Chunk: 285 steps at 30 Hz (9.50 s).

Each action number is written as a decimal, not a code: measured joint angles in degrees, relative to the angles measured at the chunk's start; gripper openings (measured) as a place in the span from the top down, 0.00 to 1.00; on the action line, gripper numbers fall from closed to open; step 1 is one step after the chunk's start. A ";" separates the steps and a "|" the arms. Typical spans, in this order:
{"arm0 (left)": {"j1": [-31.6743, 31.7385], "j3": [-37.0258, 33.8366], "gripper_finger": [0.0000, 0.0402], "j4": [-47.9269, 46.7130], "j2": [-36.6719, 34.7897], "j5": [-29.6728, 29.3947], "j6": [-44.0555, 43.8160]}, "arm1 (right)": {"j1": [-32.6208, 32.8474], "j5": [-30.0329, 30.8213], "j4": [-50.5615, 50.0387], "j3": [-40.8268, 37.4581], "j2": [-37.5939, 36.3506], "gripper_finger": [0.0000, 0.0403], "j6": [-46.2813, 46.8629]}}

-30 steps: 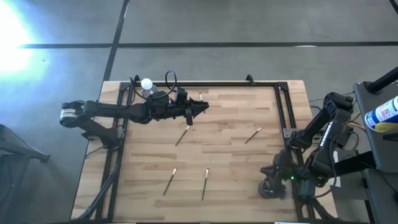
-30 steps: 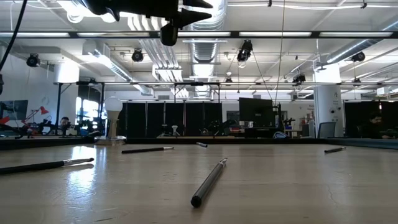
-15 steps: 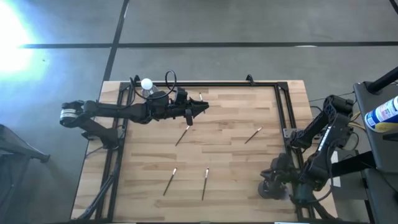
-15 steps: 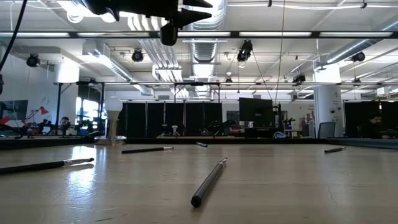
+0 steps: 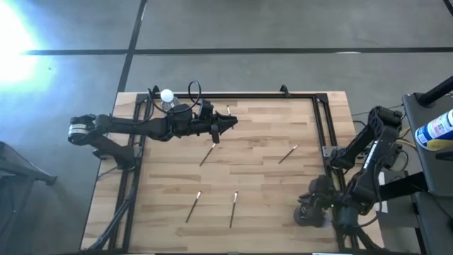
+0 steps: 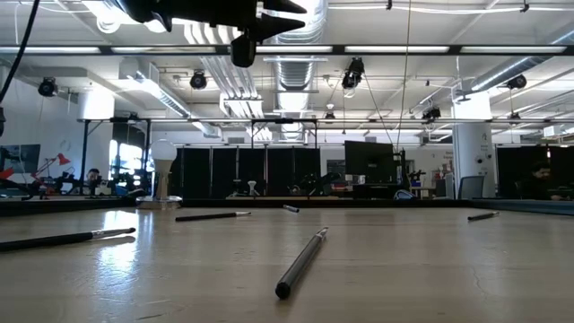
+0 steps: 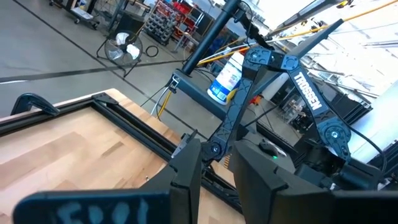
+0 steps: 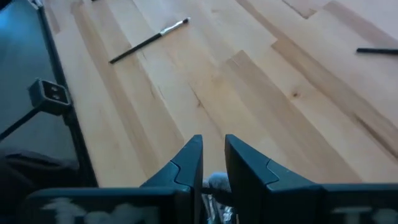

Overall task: Put items in baskets/containers
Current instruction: Put the liner brush into the brush holder

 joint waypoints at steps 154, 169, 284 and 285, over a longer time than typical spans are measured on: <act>0.68 -11.02 1.00 10.59 -6.47 -11.69 -6.95 | -65.07 -30.13 65.53 -4.15 -3.54 0.72 -57.62; -0.58 -13.20 1.00 3.48 -7.63 -10.12 -6.83 | -67.17 -30.26 45.01 -4.13 -0.43 0.64 -52.49; -3.13 -4.29 0.98 -6.57 -10.93 0.15 -1.48 | -70.75 -39.47 46.01 21.63 3.51 0.64 -66.73; -3.51 -3.98 0.98 -7.11 -10.93 0.14 -0.98 | -70.74 -39.22 45.90 22.09 3.91 0.63 -66.66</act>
